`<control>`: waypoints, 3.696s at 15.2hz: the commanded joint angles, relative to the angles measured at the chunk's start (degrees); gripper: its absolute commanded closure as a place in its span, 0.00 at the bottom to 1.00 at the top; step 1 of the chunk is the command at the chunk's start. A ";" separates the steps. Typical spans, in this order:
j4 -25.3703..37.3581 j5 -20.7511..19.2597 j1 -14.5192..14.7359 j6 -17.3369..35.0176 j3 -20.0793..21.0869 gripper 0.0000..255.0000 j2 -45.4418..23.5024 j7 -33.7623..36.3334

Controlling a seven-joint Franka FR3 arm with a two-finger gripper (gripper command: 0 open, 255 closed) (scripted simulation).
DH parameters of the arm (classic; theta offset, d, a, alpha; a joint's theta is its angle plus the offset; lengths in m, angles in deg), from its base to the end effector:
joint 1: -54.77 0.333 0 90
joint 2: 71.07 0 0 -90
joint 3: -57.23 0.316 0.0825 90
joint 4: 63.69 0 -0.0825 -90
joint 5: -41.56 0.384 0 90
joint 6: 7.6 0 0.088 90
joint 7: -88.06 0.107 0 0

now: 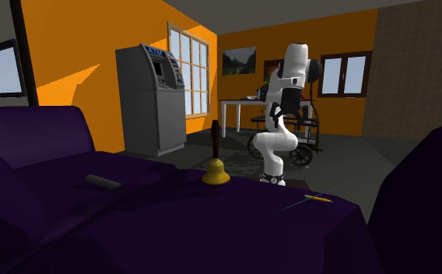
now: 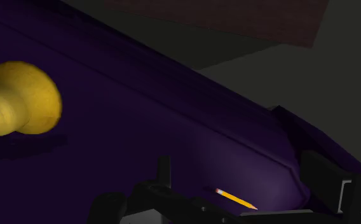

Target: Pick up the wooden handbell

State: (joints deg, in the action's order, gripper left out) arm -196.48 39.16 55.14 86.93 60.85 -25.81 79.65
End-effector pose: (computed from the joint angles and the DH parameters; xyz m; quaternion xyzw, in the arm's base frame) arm 0.3135 0.0246 0.6172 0.9922 0.1002 0.0584 0.0462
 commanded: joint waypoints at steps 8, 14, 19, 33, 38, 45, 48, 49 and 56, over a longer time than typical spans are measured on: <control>7.83 -3.71 -2.33 -2.54 -9.17 0.00 -7.07 -10.41; 17.24 -5.32 -3.57 -4.89 -16.54 0.00 -15.62 -19.42; 27.16 -4.99 -4.35 -7.33 -22.59 0.00 -24.53 -27.37; 31.47 -3.21 -5.82 -4.60 -28.46 0.00 -33.47 -35.37; 31.48 -3.21 -5.82 -4.62 -28.45 1.00 -33.47 -35.35; 32.46 -3.13 -5.80 -5.39 -28.47 1.00 -33.69 -35.45; 35.55 -2.83 -5.75 -7.78 -28.53 1.00 -34.44 -35.73; 36.62 -2.73 -5.74 -8.59 -28.56 1.00 -34.72 -35.84; 44.73 -1.80 -5.72 -14.41 -28.96 1.00 -37.20 -36.74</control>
State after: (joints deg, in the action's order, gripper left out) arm -153.30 37.15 49.49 73.50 32.11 -62.40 43.29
